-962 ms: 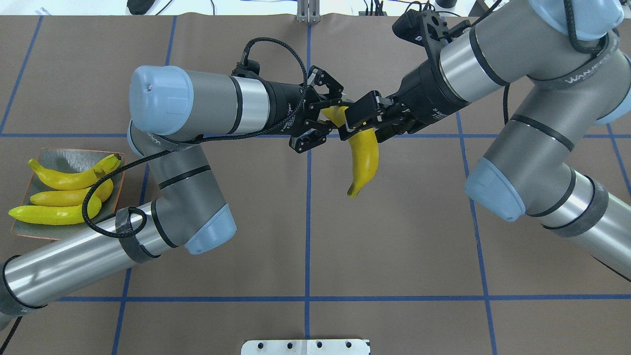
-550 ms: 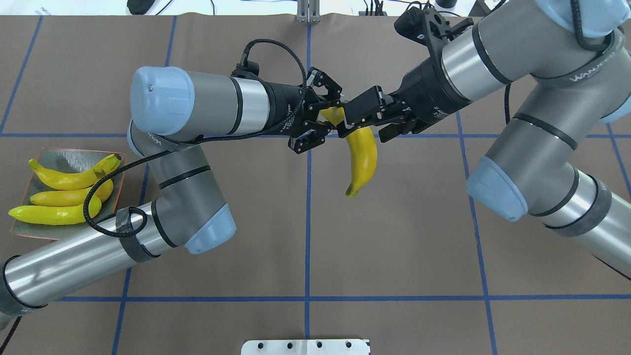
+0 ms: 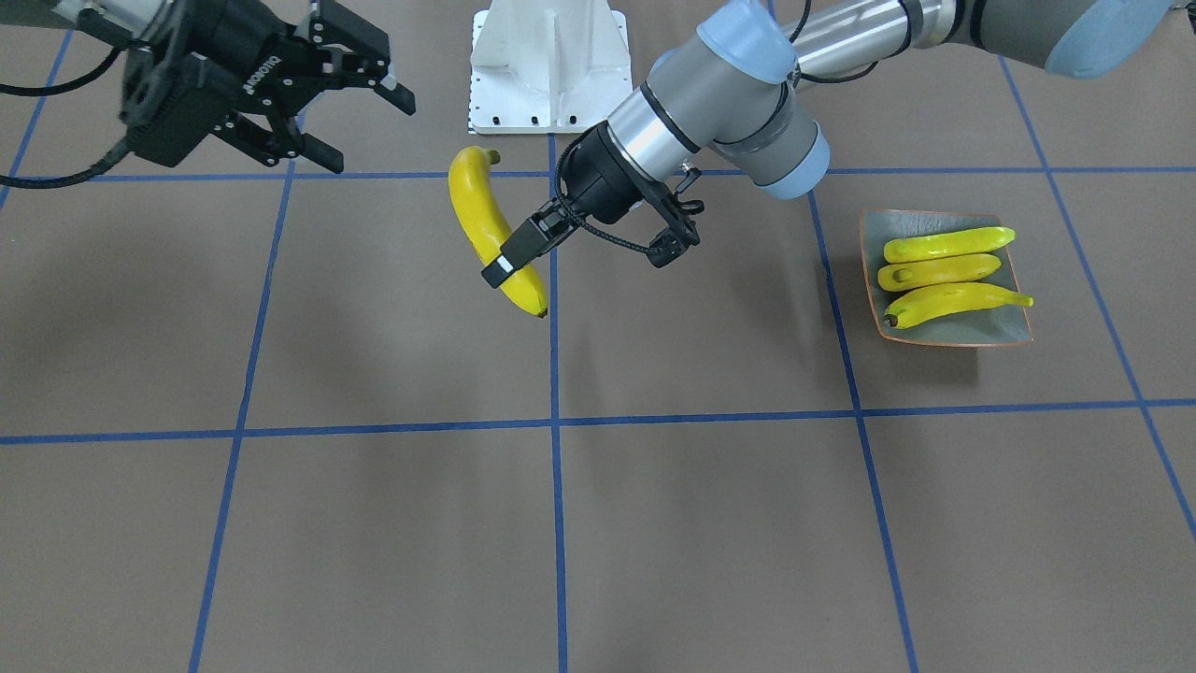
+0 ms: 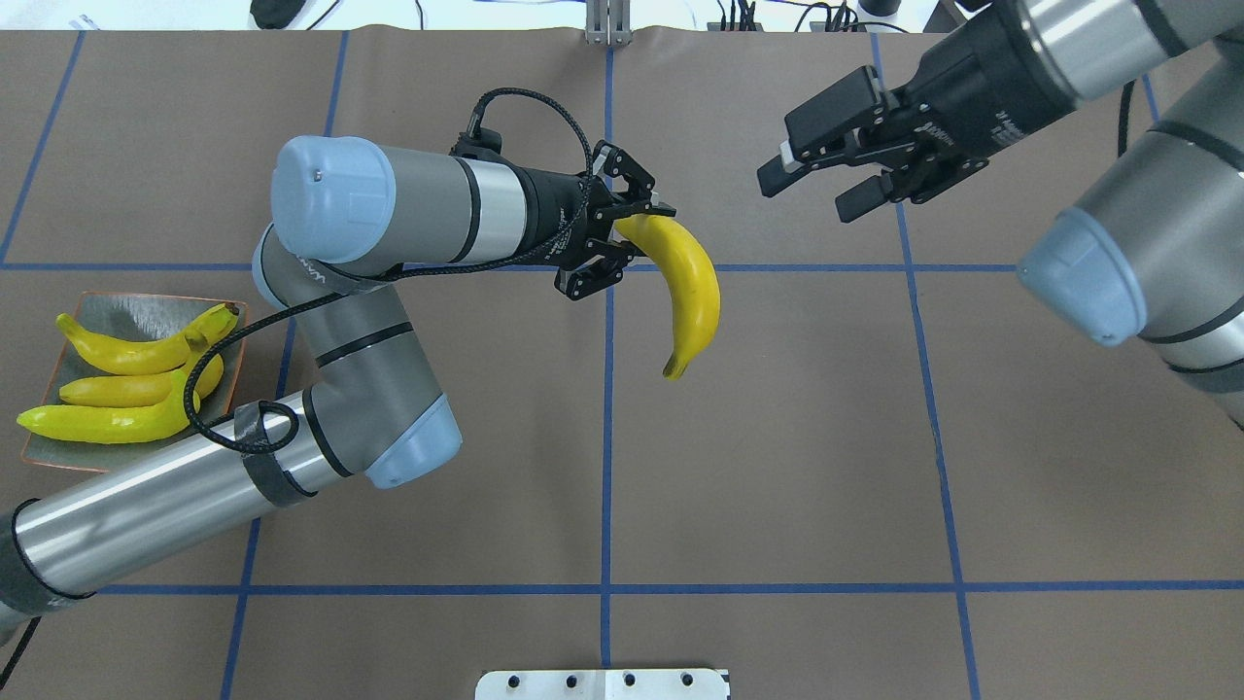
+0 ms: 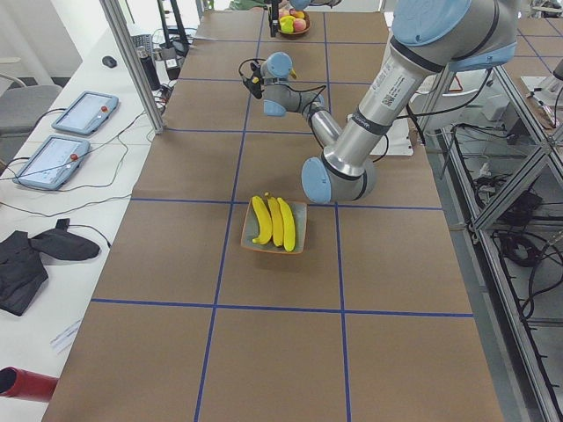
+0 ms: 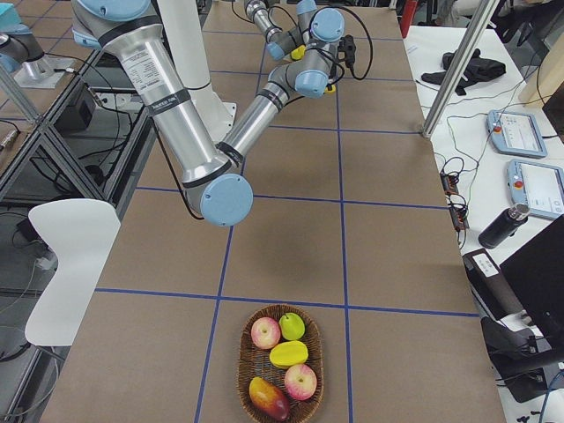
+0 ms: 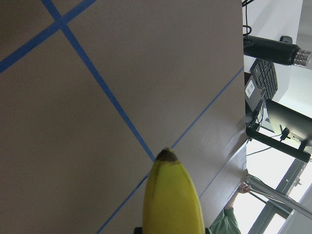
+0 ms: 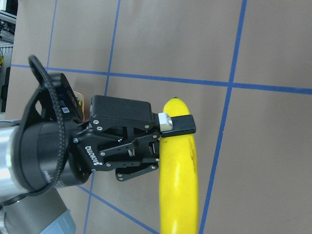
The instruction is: Transfer all bananas from basket to plate
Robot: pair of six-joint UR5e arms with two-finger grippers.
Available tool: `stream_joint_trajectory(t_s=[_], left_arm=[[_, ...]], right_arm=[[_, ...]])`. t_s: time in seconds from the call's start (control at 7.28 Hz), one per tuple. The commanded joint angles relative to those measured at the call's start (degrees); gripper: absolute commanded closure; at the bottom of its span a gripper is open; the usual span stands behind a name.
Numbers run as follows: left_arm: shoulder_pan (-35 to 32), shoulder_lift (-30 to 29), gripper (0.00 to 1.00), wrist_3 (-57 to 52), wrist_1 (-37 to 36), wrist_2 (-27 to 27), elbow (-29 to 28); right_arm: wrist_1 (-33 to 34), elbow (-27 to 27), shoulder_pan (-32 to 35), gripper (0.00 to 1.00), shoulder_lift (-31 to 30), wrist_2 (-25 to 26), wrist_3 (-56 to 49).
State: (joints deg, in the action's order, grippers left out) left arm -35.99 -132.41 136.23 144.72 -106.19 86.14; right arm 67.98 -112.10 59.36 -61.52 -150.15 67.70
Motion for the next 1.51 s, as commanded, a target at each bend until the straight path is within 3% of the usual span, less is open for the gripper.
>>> stream_joint_trajectory(t_s=[0.0,0.27,0.41,0.69,0.96,1.37], left_arm=[[-4.2,0.5,1.0,-1.7,-1.1,-0.1,-2.6],[-7.3,2.4,1.0,-9.9,-9.1,-0.2,-1.3],[-9.3,5.0,1.0,-15.9,-14.4,-0.2,2.2],[-12.9,10.1,1.0,-26.2,-21.6,-0.5,9.4],[-19.6,16.6,1.0,-35.1,-22.3,-10.3,11.7],[-28.1,32.0,1.0,-49.7,-21.8,-20.2,17.4]], right_arm=[[0.2,1.3,6.3,0.0,-3.8,0.3,-0.1],[0.4,6.3,8.7,0.0,-6.1,10.5,-7.4],[3.5,8.5,8.4,0.0,-6.2,16.6,-13.3],[22.2,9.1,8.4,0.0,-5.5,24.9,-36.6],[25.0,11.7,8.7,0.0,-6.8,25.4,-42.6],[25.2,11.8,8.6,0.0,-7.5,24.9,-42.1]])
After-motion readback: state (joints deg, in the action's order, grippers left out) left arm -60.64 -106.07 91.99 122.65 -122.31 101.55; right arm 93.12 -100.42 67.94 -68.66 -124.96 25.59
